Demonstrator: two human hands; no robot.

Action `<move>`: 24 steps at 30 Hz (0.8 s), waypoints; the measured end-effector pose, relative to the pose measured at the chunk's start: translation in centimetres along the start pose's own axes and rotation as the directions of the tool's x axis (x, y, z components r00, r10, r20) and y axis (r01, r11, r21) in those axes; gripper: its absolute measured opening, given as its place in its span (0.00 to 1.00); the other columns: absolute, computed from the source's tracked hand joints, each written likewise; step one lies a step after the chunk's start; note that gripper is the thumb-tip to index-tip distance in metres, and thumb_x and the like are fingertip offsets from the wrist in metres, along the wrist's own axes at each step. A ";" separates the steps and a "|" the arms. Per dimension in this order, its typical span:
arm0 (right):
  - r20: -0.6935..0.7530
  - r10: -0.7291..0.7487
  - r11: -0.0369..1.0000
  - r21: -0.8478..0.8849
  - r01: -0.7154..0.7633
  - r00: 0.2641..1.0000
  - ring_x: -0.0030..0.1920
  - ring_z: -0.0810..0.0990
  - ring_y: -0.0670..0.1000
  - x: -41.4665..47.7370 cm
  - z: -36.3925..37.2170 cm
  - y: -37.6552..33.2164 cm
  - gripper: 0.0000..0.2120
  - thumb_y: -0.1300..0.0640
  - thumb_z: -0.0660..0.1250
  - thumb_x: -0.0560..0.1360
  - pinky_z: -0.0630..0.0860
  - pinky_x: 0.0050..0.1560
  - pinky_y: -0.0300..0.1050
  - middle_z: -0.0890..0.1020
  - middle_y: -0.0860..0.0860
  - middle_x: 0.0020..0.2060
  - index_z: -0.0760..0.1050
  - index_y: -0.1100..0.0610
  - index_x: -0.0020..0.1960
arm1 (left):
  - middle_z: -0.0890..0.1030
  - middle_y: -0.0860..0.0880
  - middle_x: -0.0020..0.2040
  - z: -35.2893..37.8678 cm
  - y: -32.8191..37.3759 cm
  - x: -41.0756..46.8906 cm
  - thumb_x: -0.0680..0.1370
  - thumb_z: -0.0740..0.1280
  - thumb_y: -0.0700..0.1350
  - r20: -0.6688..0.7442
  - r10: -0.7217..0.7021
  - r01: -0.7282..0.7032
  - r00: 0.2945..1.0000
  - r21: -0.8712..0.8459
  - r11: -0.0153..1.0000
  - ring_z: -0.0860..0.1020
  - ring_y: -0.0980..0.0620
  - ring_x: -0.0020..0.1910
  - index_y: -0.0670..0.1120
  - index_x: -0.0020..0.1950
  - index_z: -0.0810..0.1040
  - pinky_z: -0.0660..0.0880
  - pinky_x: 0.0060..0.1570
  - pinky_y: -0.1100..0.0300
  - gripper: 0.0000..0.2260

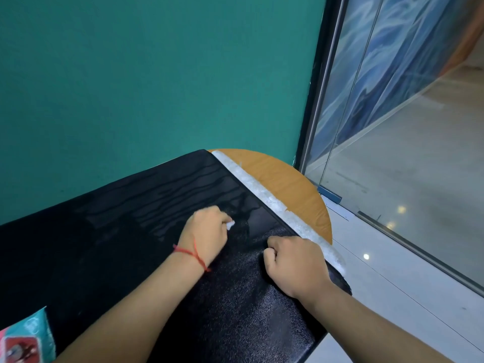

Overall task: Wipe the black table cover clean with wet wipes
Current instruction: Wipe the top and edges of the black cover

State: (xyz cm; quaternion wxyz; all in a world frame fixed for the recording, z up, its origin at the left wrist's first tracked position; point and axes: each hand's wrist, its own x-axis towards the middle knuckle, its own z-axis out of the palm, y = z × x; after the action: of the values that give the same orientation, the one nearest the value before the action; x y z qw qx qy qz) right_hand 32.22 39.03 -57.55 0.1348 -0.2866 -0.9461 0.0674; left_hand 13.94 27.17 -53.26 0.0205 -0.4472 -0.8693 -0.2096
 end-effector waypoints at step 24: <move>-0.009 0.004 1.000 0.010 -0.004 1.000 0.33 0.73 0.55 0.0 -0.1 0.0 0.16 0.45 0.47 0.75 0.64 0.32 0.49 0.69 0.49 0.28 0.63 0.53 0.35 | 0.85 0.52 0.58 3.8 3.2 8.4 0.81 0.65 0.38 0.006 0.009 -0.009 1.000 -0.053 0.999 0.82 0.47 0.59 0.52 0.56 0.88 0.78 0.60 0.52 0.15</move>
State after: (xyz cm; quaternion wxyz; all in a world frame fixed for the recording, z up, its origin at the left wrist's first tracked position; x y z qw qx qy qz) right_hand 32.28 39.07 -57.46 0.1403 -0.2880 -0.9446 0.0710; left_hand 12.02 36.73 -53.70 0.0067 -0.4522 -0.8615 -0.2309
